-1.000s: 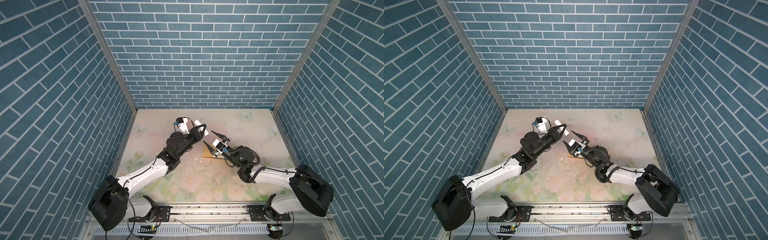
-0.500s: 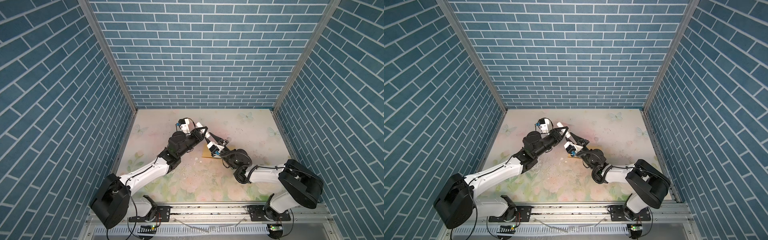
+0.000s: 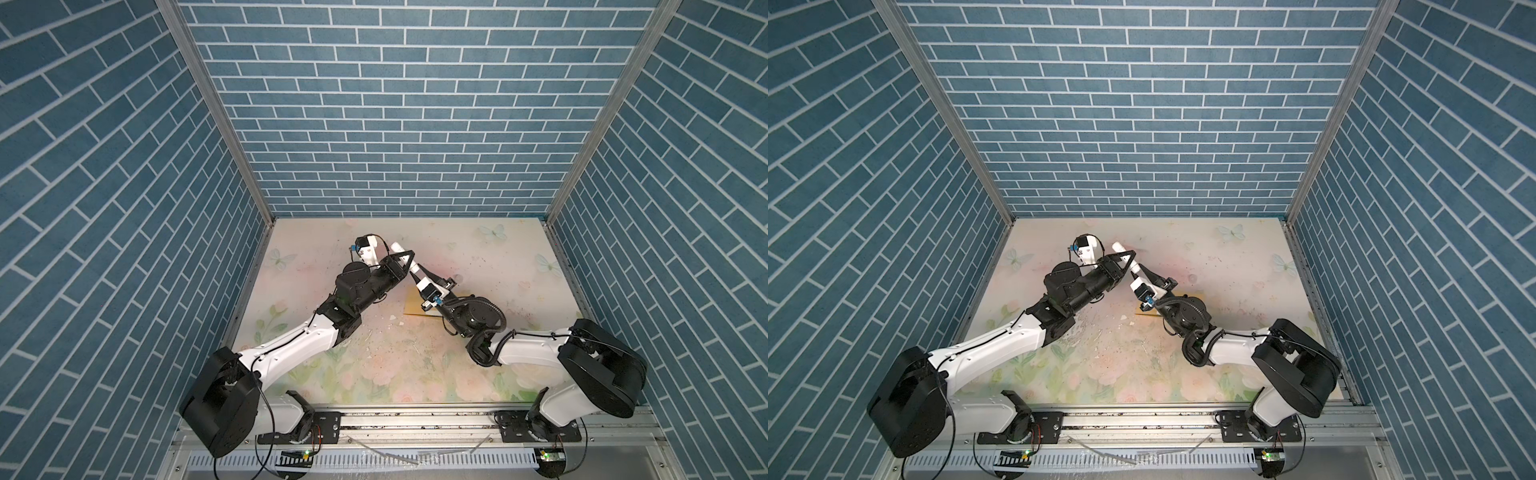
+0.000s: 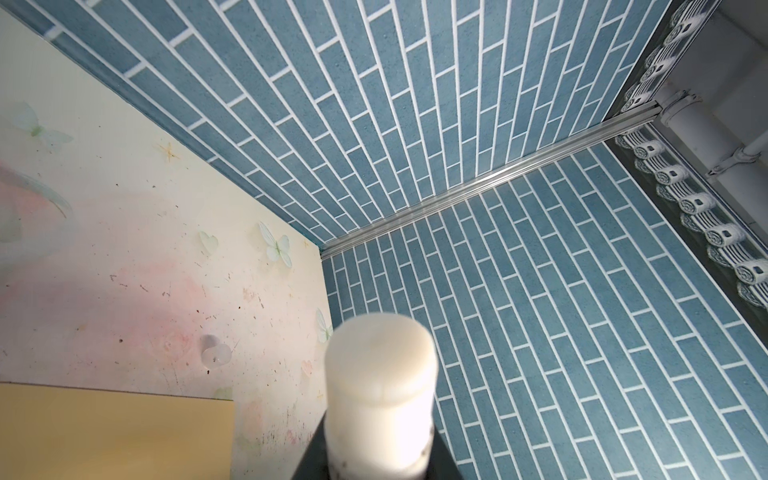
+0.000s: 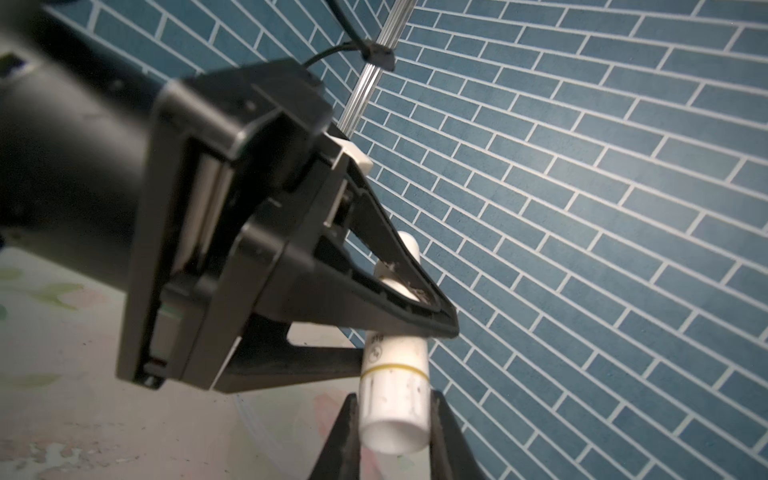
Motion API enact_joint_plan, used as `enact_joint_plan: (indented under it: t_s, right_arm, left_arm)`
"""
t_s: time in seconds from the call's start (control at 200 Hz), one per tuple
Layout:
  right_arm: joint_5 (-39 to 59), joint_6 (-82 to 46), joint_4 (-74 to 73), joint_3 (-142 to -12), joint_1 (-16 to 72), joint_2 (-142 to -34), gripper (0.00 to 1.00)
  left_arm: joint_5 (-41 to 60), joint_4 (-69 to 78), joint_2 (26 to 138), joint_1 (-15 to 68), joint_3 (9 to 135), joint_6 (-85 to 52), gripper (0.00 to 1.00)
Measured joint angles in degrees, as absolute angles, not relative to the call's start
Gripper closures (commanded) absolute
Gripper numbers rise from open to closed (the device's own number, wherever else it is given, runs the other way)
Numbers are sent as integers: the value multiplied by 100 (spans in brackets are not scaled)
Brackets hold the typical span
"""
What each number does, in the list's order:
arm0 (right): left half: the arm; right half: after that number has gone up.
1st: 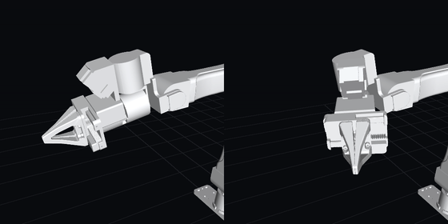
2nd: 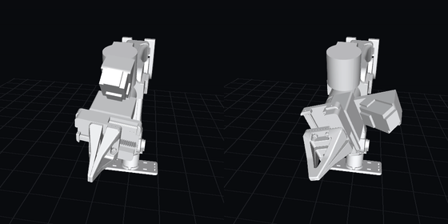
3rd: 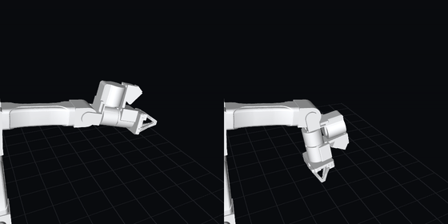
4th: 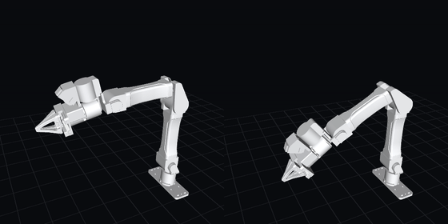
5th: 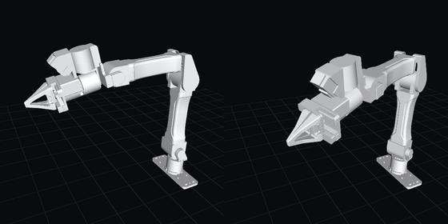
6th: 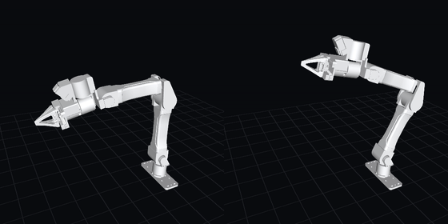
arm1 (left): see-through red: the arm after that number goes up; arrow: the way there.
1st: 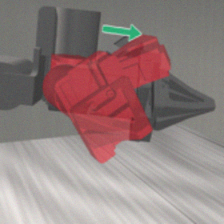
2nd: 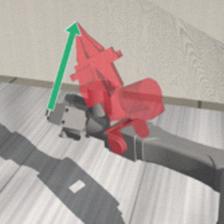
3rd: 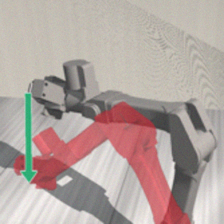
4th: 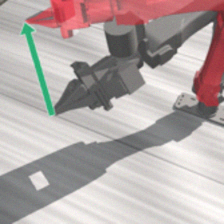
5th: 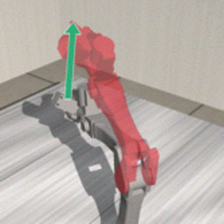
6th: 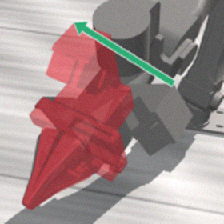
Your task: Place the letter into the envelope and seal it
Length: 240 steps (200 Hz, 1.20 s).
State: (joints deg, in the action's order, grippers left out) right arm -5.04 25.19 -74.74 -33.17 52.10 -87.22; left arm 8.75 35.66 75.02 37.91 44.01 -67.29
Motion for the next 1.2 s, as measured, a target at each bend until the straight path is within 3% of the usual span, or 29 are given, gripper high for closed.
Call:
enact_joint_plan:
  t_s: [0.46, 0.62, 0.825, 1.085, 1.2]
  right_arm:
    - [1041, -3284, -7203, -3638, 4501, -8635, 100]
    - [1382, -4366, -7397, -3680, 4372, -8873, 100]
    - [1564, -4823, -7507, -3710, 4303, -8917, 100]
    - [1715, -4678, -7502, -3769, 4235, -8932, 61]
    - [1247, -4073, -7579, -3754, 3968, -8812, 36]
  left_arm:
    - [703, 4845, 7732, 3789, 4206, -6394, 100]
    - [617, 5142, 7822, 3774, 4034, -6370, 100]
    - [602, 5266, 7837, 3774, 4014, -6359, 100]
    - [561, 5277, 7832, 3778, 4014, -6493, 100]
    - [617, 4963, 7811, 3774, 4012, -6674, 100]
